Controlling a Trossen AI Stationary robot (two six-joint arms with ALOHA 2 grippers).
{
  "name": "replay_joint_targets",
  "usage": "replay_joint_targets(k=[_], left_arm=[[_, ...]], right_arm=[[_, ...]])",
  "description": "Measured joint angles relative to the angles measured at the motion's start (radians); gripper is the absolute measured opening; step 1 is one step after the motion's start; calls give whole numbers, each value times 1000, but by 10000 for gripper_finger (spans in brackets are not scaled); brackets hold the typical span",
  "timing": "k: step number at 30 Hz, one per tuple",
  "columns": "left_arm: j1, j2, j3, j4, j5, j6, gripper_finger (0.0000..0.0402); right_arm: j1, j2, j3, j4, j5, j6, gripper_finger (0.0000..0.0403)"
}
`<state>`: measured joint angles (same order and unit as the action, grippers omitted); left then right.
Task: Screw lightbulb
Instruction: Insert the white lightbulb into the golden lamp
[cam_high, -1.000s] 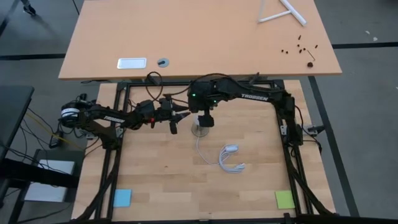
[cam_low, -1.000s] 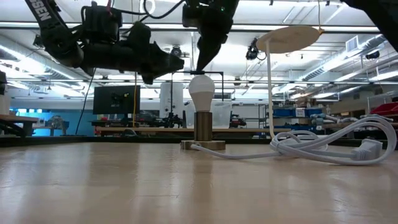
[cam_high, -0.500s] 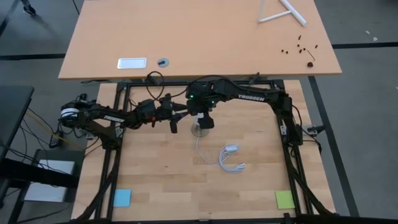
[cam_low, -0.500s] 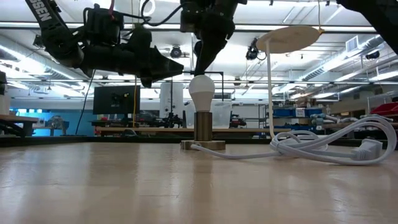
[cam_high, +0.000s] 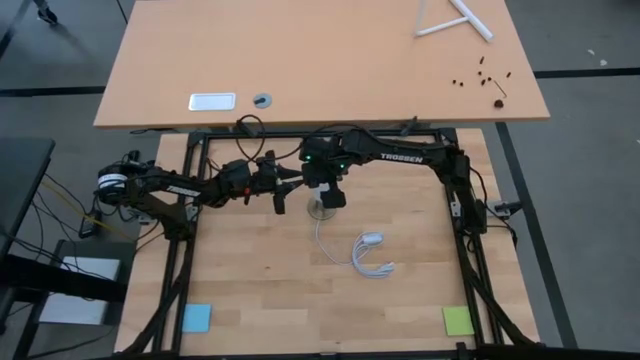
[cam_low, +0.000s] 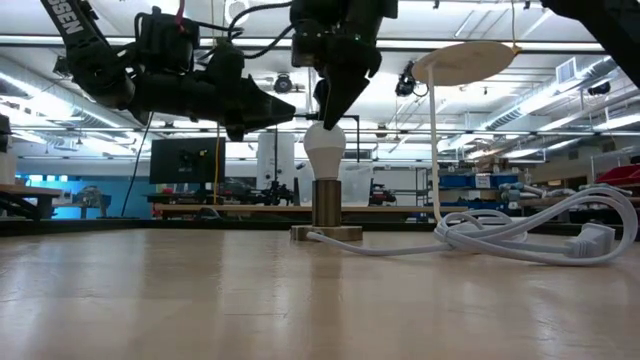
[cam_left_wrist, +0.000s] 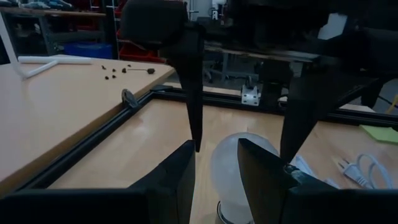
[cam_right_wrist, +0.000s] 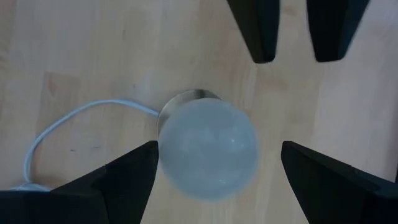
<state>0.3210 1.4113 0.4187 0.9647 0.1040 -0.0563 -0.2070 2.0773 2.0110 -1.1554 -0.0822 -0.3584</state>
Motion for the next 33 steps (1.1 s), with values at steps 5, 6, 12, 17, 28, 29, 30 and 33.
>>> replay_joint_targets(k=[5,6,12,17,28,29,30,33], left_arm=[[0,0,0,1,0,0,127],[0,0,0,1,0,0,127],[0,0,0,0,1,2,127],[0,0,0,0,2,3,127],[0,0,0,0,2,3,127],[0,0,0,-1,2,3,127],[0,0,0,-1,2,3,127],[0,0,0,-1,2,3,127]], right_arm=[[0,0,-5,18,0,0,346],[0,0,-5,16,0,0,346],[0,0,-5,14,0,-1,346],[0,0,-5,10,-2,-1,342],[1,0,-5,5,-23,54,334],[1,0,-5,5,-21,58,336],[1,0,-5,4,-19,60,338],[2,0,-5,20,-14,43,342]])
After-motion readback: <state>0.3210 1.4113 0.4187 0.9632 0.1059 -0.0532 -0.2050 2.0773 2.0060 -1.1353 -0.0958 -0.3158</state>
